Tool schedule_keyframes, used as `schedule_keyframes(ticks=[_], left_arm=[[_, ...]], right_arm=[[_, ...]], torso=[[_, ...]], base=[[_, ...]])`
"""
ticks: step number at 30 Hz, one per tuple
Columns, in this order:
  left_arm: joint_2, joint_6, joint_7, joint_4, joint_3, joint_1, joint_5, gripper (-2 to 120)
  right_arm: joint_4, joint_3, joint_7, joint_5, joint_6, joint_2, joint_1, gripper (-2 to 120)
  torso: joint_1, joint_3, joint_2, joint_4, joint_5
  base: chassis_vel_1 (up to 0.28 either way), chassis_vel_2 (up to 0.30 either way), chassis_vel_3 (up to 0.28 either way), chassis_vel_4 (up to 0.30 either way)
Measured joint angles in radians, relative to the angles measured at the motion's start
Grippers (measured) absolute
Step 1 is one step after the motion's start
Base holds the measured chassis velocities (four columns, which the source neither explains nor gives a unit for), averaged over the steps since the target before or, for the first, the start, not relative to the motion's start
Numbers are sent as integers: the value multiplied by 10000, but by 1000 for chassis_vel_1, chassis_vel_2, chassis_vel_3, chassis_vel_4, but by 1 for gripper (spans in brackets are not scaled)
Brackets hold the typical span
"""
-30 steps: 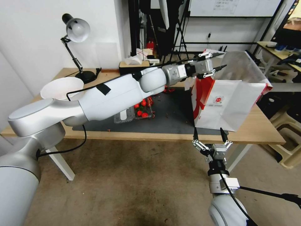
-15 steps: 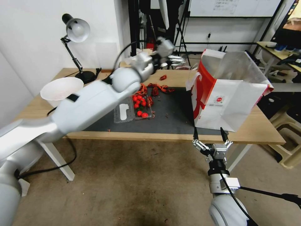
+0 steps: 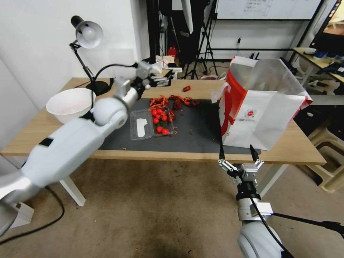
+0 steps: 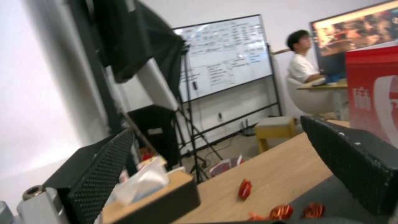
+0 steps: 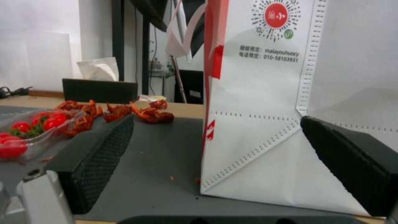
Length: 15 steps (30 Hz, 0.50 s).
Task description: Pick up the trash from the table and place it into the takeout bag.
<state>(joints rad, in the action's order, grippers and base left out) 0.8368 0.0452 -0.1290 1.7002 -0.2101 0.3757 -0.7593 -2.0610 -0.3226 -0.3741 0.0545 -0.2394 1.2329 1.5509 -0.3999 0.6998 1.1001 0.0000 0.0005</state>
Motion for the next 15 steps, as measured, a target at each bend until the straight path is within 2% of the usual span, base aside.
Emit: schedule_keyframes(ticks=[2,4,5,8,9,12,14,15], left_arm=[[-60,92,-85,216,357,514,35,100],[-60,92,-85,216,357,514,35,100],[-114,171,-199,409,671,942,99,100],[-161,228,-270,569,886,1200,157,100],[-247,288,-406,852,1235,1681,265,100],[-300,390,-521,1050,1472,2067,335,100],[-356,660,-958,1915,2776,3715,781,100],[-356,660,-958,1915,2776,3715,781,100]], right_arm=[[-11,2,3,-6,2,-4,8,100],[-12,3,3,-7,2,-4,10,100],[-18,8,6,-9,6,-8,17,100],[-21,20,10,-10,11,-11,18,100],[-23,43,13,-11,18,-15,17,100],[-23,57,16,-13,29,-21,13,100],[-34,123,19,-12,94,-23,0,100],[-34,123,19,-12,94,-23,0,100]], torso=[[1,0,0,3,-8],[1,1,0,2,-8],[1,1,0,1,-15],[0,0,-1,2,-11],[0,0,0,-1,0],[1,0,-1,0,-3],[1,0,0,1,-6],[1,0,0,1,-6]], base=[[0,0,0,0],[0,0,0,0],[0,0,0,0],[0,0,0,0],[0,0,0,0],[0,0,0,0],[0,0,0,0],[0,0,0,0]])
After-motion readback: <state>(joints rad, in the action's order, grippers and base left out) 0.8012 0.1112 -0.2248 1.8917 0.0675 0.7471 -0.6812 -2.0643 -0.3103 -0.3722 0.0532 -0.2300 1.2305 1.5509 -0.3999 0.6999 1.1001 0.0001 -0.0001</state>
